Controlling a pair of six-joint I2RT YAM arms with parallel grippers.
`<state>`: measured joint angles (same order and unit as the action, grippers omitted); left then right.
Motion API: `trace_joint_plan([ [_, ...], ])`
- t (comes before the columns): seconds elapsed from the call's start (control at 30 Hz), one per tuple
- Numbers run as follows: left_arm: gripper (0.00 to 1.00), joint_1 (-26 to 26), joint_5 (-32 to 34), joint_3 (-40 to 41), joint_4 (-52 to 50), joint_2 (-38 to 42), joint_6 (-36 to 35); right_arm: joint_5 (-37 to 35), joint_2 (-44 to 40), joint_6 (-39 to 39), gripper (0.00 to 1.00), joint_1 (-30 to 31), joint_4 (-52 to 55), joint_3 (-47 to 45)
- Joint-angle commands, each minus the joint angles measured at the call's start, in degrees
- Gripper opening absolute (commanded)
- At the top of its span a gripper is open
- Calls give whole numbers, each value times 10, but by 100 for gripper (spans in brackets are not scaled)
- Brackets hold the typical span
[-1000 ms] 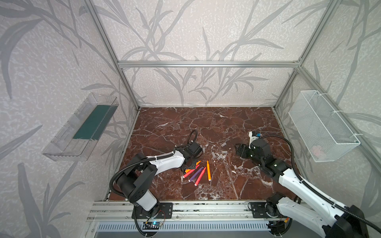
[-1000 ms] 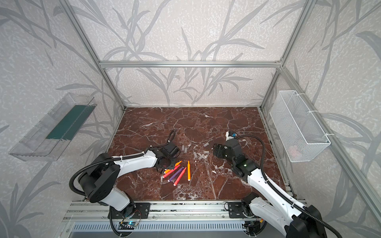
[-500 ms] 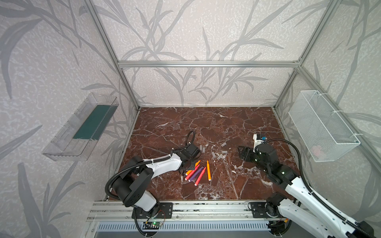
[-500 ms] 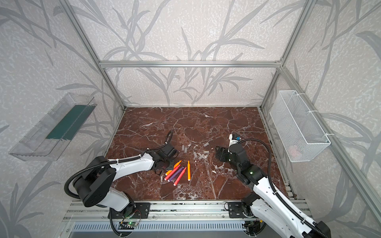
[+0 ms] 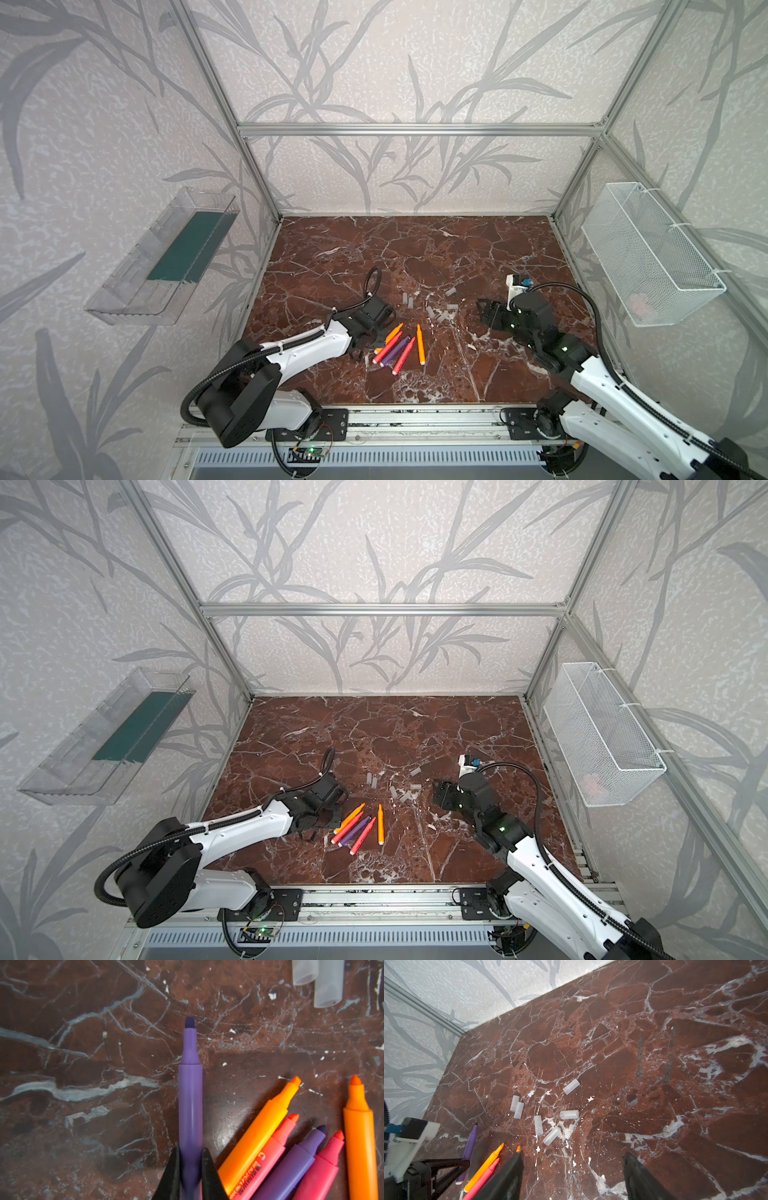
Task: Insert pens into pen caps
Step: Pick up a pen from the center of the table.
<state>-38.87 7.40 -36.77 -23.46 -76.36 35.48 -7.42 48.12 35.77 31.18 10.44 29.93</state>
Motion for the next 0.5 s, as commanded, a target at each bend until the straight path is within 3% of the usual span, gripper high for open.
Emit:
trace_joint_plan([
  [0.0, 0, 15, 12, 9, 11, 15, 0, 4, 46, 3, 74, 18, -46, 23],
  [0.2, 0, 38, 8, 5, 18, 40, -5, -24, 159, 1, 74, 69, -74, 71],
  [0.37, 0, 53, 11, 36, 72, 108, 0, -30, 253, -6, 73, 101, -96, 119],
  [0.47, 0, 59, 17, 57, 94, 147, 0, -32, 321, -9, 67, 117, -92, 160],
])
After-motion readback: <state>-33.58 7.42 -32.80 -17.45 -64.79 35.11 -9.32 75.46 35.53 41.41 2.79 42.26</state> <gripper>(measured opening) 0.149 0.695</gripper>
